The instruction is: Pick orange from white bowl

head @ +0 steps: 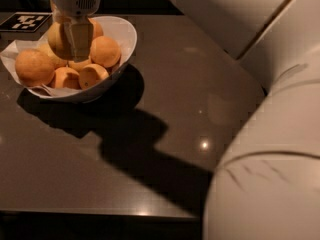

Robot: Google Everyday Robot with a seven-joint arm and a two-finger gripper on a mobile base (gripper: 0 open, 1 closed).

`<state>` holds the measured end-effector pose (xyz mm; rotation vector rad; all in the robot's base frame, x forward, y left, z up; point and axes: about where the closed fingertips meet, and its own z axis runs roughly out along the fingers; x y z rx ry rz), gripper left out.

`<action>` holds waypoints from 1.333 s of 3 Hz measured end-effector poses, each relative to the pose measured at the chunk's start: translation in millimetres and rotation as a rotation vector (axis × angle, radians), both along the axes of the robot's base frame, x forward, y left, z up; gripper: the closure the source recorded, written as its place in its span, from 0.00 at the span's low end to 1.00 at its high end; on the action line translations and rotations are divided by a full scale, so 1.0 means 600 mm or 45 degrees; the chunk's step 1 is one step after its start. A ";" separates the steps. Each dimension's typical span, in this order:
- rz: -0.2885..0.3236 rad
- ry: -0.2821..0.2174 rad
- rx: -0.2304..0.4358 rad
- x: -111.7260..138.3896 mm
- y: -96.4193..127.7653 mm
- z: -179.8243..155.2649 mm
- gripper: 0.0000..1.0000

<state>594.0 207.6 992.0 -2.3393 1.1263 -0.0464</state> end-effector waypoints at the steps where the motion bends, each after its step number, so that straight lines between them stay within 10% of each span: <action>1: 0.011 -0.016 0.081 -0.046 -0.017 0.017 1.00; 4: -0.170 0.012 0.280 -0.181 -0.093 0.001 1.00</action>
Offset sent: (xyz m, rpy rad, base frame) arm -0.0859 -0.0477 0.0111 0.2126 -0.0176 -0.0491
